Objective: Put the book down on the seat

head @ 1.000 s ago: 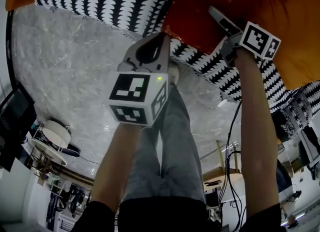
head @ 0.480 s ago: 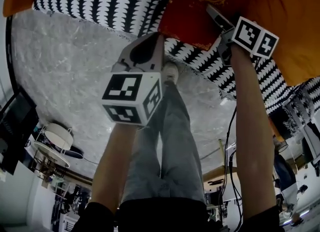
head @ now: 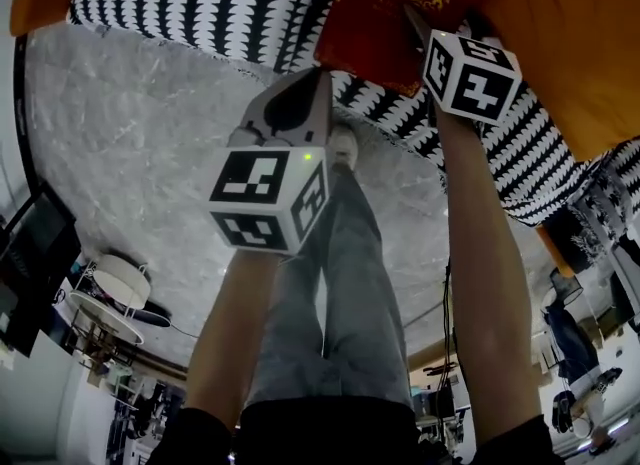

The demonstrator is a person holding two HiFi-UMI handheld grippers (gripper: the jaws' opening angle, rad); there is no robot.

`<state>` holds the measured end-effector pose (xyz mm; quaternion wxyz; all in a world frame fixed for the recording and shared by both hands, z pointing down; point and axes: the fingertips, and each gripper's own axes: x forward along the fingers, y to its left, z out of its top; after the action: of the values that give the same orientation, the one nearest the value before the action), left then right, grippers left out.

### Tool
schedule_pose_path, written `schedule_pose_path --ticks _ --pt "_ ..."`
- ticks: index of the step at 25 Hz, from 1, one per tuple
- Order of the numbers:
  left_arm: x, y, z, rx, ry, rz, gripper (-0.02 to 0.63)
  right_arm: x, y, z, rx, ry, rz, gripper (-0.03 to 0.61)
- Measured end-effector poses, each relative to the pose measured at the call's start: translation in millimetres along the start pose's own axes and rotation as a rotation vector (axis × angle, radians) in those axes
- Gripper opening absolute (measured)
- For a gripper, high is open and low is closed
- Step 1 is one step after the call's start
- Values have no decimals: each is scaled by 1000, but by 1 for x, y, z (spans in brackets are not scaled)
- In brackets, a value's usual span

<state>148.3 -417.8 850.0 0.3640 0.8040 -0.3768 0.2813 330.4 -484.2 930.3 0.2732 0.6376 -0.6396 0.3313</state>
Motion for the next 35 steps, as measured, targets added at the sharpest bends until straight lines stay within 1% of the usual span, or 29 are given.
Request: schedule_pose_path --ticks 3,5,7,8,9,10,13,16,20,24,30,35 --pt "-7 3 -2 6 -9 4 14 -7 1 -7 -34 8 -47 419" --pt "-15 2 0 1 -16 5 14 -18 3 -5 -52 3 -48 419" --pt "-27 3 1 -35 -23 -1 14 -31 9 -2 -53 -22 -37 410" --pt "-32 4 0 -60 -30 -4 14 -36 13 -1 -56 -38 -33 351" --pt "-37 4 0 -80 -37 -4 14 -41 16 -1 -66 -50 -33 232" --pt "-40 3 0 -86 -43 0 14 -45 17 -2 -75 -57 -36 148" --pt "-47 -5 5 -63 -52 8 14 -60 16 1 -66 -67 -36 73" --pt "-56 -7 9 -64 -68 16 14 -72 22 1 -66 -69 -38 46" --pt "-74 -12 4 -37 -71 31 14 -93 36 -6 -60 -68 -28 23" --pt "-94 -21 5 -27 -82 14 14 -117 53 -4 -43 -94 -1 20" --pt "-122 -28 -3 -21 -82 20 14 -156 76 10 -46 -145 16 18" --pt "-149 -35 5 -18 -98 20 13 -189 87 22 -54 -176 22 18"
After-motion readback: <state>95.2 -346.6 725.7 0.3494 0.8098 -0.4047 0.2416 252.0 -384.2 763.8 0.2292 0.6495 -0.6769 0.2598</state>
